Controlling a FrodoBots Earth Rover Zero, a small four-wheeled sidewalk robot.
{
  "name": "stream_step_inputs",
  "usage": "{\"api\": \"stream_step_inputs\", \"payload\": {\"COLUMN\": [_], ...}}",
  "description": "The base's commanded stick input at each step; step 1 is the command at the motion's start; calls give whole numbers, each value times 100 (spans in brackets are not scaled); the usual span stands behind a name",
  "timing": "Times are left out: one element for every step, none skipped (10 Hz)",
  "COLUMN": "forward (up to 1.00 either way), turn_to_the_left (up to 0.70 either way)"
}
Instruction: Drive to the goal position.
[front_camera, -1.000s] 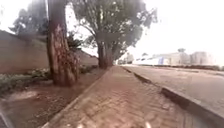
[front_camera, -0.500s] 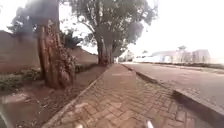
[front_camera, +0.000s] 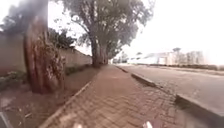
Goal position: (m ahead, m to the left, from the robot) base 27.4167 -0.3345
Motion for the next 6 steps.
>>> {"api": "stream_step_inputs", "payload": {"forward": [70, 70, 70, 70, 70, 70], "turn_to_the_left": [0, 0, 0, 0, 0, 0]}}
